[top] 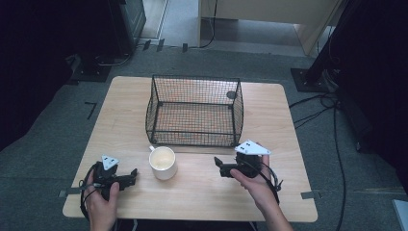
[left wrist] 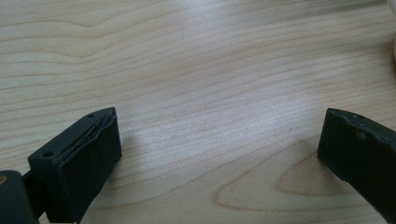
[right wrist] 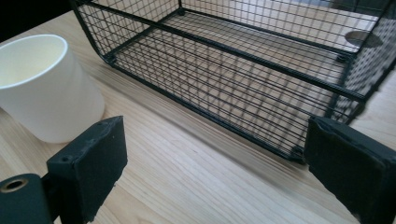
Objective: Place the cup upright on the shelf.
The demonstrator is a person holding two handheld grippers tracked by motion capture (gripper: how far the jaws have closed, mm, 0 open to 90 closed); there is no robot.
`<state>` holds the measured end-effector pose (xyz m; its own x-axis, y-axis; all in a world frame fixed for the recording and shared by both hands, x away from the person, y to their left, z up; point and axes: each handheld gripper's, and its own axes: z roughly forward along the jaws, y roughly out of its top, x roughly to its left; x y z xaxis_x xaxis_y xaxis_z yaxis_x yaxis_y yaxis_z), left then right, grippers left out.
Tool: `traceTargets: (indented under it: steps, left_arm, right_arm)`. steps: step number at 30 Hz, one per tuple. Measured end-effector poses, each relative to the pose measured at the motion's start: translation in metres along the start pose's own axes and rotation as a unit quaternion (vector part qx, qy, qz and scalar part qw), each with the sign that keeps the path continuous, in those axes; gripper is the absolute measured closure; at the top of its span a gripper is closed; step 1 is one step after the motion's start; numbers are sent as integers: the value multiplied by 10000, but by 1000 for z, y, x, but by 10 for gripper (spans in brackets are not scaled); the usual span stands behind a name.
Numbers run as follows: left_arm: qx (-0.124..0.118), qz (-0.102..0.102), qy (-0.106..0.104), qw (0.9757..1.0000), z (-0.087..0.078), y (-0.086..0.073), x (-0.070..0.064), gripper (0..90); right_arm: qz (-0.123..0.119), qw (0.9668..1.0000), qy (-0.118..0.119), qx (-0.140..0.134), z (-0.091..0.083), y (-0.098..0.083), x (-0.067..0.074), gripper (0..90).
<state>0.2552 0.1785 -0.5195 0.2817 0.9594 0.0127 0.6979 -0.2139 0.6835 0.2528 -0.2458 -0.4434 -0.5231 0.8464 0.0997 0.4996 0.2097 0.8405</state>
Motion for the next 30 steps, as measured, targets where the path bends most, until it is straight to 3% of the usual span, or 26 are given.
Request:
traceTargets:
  steps: [7,11,20,30]
  left_arm:
    - [0,0,0,10000,0,0,0,0]
    - [1,2,0,10000,0,0,0,0]
    - [1,1,-1,10000,0,0,0,0]
    - [0,-1,-1,10000,0,0,0,0]
  right_arm:
    - [-68,9998,175,-32,12,6,15,61]
    - [-131,9998,149,-49,19,7,23,55]
    - [-204,9988,436,119,34,10,42,9]
    - [-356,9973,634,40,49,13,67,9]
